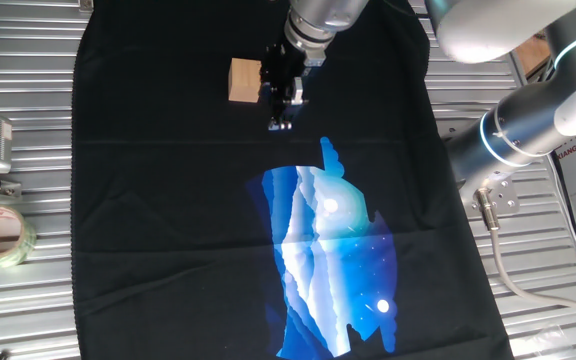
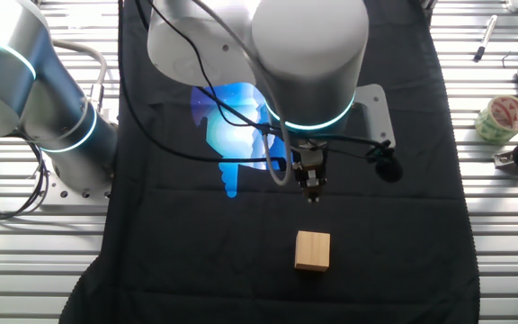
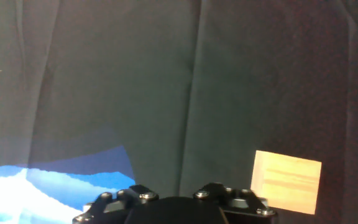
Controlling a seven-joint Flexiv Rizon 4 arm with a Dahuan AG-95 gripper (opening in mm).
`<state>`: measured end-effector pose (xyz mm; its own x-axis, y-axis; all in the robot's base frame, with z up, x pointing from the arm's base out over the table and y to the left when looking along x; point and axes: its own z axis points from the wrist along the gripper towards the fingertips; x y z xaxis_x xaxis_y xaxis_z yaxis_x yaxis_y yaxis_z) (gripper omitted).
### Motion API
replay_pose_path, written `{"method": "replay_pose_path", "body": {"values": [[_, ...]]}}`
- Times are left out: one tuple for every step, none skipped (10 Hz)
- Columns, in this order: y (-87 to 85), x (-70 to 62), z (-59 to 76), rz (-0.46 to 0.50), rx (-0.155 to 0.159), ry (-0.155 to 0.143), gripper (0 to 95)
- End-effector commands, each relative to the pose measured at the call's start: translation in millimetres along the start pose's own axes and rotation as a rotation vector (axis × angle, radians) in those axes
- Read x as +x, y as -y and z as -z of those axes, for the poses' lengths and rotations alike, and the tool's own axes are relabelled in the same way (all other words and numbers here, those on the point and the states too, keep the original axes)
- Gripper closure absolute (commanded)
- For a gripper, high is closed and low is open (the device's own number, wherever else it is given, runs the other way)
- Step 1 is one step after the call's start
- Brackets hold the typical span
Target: Pick up the small block on the left and move it to the right
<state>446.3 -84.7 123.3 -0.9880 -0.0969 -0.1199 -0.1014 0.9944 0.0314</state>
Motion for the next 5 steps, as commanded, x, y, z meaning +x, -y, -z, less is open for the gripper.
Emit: {"method": "replay_pose_path", "body": {"values": [[-0.4,0.9,0.9,-0.014,0.008,0.007,0.0],[-0.4,0.9,0.9,-0.021,0.007,0.009,0.0],[-0.4,0.9,0.9,-0.027,0.007,0.009,0.0],[-0.4,0.9,0.9,-0.029,0.007,0.009,0.0],[-0.5,1.0,0.9,-0.041,0.003,0.011,0.0]]}}
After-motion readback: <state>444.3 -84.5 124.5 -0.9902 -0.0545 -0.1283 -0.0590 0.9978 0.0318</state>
